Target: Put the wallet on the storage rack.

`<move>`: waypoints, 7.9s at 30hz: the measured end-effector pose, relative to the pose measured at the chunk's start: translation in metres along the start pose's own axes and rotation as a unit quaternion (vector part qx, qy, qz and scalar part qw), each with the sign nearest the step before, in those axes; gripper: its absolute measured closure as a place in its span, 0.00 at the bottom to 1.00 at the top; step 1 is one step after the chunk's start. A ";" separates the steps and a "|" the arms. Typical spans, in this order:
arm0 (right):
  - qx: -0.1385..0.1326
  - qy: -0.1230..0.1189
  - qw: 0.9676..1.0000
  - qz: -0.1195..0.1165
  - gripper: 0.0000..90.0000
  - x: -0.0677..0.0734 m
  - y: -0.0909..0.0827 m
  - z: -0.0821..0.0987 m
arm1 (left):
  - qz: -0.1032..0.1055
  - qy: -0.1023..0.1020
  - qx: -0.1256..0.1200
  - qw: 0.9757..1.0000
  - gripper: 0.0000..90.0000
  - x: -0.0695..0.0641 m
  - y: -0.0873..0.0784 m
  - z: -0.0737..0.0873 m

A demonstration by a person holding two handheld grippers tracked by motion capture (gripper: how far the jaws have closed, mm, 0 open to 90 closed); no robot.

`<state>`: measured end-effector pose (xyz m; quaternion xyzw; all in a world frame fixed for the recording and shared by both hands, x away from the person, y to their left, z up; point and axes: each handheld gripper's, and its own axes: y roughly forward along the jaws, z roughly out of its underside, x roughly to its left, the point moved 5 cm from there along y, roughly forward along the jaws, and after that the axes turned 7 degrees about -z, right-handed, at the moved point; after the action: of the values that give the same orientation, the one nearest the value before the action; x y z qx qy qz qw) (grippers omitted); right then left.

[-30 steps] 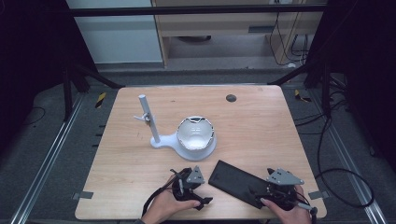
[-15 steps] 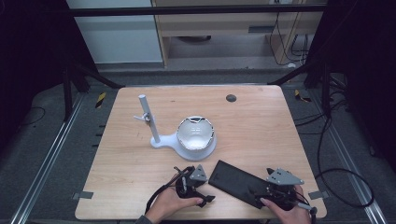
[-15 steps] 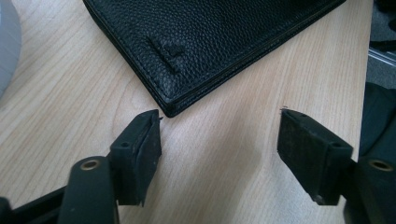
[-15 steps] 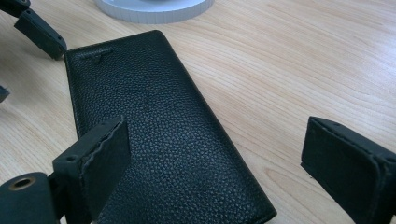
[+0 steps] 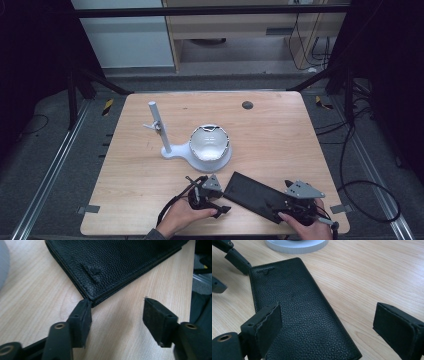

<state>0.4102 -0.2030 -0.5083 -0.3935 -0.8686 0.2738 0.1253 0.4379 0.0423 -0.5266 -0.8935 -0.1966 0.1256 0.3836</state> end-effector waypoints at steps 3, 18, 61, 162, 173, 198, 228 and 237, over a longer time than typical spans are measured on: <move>0.004 -0.006 1.000 -0.008 0.09 0.005 0.002 -0.001 | -0.002 -0.005 -0.014 1.000 0.51 0.001 -0.002 -0.003; 0.044 -0.087 0.995 -0.034 0.10 0.043 0.019 -0.023 | -0.025 -0.017 -0.053 0.998 0.61 0.006 -0.008 -0.029; 0.098 -0.181 0.979 0.008 0.93 0.015 -0.004 -0.062 | -0.070 -0.016 -0.069 0.995 0.22 0.014 -0.030 -0.040; -0.028 -0.012 0.998 0.058 0.12 -0.015 0.009 -0.010 | -0.141 0.030 -0.068 0.987 0.90 0.047 -0.196 -0.129; -0.025 0.005 0.997 0.075 0.10 -0.023 0.009 -0.006 | -0.154 0.030 -0.055 0.986 0.90 0.056 -0.205 -0.135; -0.004 -0.001 0.997 0.078 0.10 -0.024 0.012 -0.002 | -0.181 0.019 -0.050 0.982 0.90 0.071 -0.210 -0.143; -0.004 0.002 0.997 0.078 0.10 -0.024 0.010 -0.001 | -0.189 0.021 -0.030 0.981 0.90 0.083 -0.184 -0.137; -0.001 0.003 0.997 0.079 0.10 -0.024 0.010 0.000 | -0.191 0.016 -0.029 0.981 0.90 0.088 -0.178 -0.133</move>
<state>0.4324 -0.2161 -0.5140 -0.4614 -0.8349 0.2810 0.1056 0.5208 0.1094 -0.3123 -0.8521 -0.3613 0.0303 0.3775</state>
